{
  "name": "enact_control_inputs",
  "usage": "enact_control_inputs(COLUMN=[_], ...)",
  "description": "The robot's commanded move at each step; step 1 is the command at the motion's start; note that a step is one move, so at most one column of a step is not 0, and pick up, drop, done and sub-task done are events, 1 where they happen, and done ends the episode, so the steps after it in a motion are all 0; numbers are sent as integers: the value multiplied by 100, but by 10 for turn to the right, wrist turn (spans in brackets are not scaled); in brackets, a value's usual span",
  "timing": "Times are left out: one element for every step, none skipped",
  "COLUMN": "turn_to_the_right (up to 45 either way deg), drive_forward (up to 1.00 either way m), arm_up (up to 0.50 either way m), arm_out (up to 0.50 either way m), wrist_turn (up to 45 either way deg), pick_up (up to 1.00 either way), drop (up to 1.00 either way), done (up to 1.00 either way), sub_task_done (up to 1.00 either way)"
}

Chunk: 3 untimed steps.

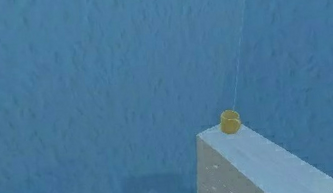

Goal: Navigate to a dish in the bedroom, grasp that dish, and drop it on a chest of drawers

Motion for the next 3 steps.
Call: enact_control_inputs(turn_to_the_right=[450, 270, 0], drive_forward=[0, 0, 25], arm_up=[0, 0, 0], arm_out=[0, 0, 0], wrist_turn=[0, 0, 0], pick_up=[0, 0, 0], drop=[0, 0, 0], done=[0, 0, 0], sub_task_done=[0, 0, 0])
